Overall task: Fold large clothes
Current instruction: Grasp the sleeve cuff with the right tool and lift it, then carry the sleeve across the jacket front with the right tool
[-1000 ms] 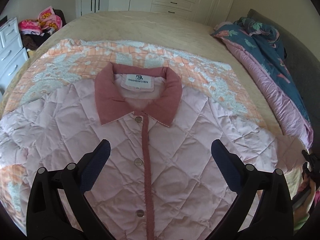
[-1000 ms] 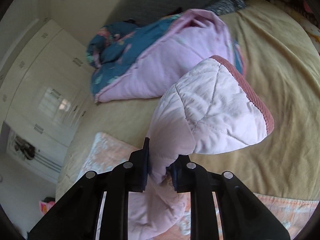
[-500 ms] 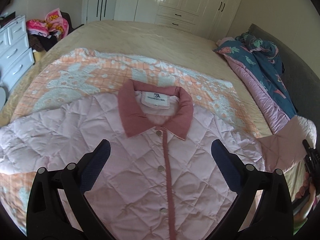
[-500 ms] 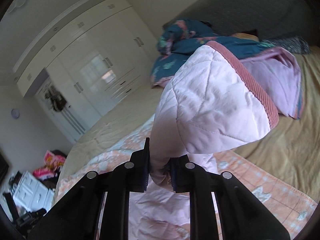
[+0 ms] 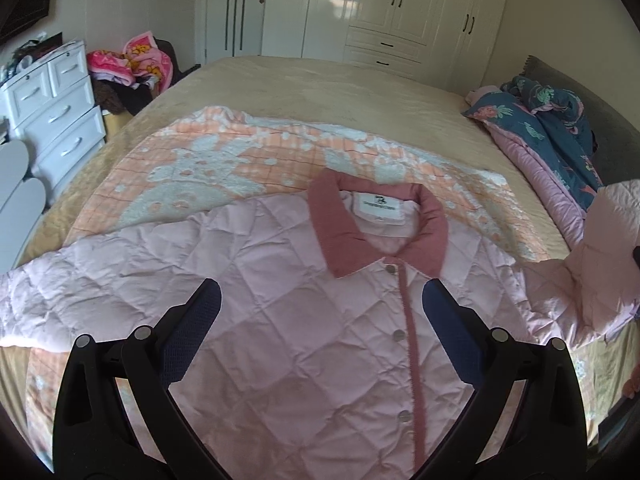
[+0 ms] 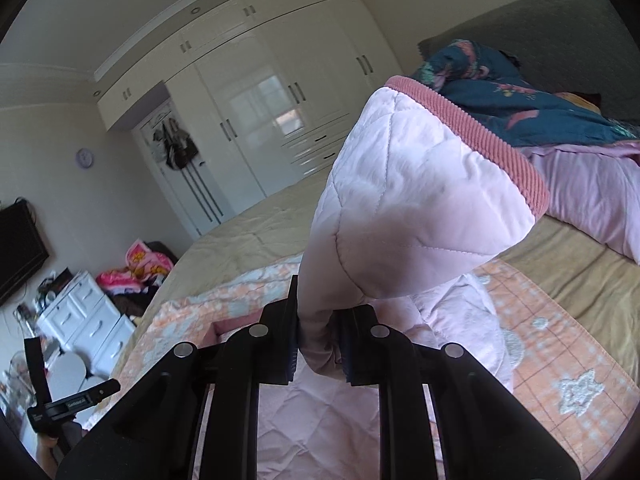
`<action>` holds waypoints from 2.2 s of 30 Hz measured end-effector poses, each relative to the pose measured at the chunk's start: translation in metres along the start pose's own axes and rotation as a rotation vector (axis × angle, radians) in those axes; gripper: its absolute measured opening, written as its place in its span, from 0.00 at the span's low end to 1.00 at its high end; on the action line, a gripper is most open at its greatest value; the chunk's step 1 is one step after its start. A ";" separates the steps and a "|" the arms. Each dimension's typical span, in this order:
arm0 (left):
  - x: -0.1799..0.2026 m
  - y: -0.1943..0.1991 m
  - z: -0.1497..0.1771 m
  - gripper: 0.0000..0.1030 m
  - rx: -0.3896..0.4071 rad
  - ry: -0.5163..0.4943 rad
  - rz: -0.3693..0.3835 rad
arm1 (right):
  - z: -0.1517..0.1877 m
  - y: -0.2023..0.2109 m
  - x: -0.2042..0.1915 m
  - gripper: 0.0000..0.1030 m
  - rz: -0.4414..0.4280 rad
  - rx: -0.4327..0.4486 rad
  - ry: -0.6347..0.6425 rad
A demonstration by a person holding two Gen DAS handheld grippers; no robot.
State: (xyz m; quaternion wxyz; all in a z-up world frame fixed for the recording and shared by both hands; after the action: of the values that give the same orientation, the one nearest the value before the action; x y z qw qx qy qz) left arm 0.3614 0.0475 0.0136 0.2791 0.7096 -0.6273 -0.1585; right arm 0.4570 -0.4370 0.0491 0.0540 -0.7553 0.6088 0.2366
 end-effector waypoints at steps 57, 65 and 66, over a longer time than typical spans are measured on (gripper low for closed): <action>-0.084 -0.029 0.045 0.92 -0.116 0.458 0.251 | 0.264 -0.081 -0.217 0.37 -0.247 -0.491 0.590; -0.076 -0.044 0.061 0.92 -0.186 0.467 0.262 | 0.256 -0.053 -0.208 0.73 -0.332 -0.542 0.539; -0.075 -0.046 0.065 0.92 -0.200 0.470 0.252 | 0.247 -0.049 -0.202 0.77 -0.329 -0.526 0.522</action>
State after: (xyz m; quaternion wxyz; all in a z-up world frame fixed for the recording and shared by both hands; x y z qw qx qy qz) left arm 0.3489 0.1112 -0.0752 0.5030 0.6121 -0.6101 -0.0149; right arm 0.4015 -0.1530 -0.0933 -0.2605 -0.8654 0.3916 0.1729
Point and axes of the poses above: each gripper's, at about its wrist camera, not at the fingertips, and y roughly against the way its jaws point, x to its right, z to its underside, the point moved 5 cm from there along -y, roughly the way its jaws point, and after that the axes turned 9 degrees about x, right-handed, at the moved point
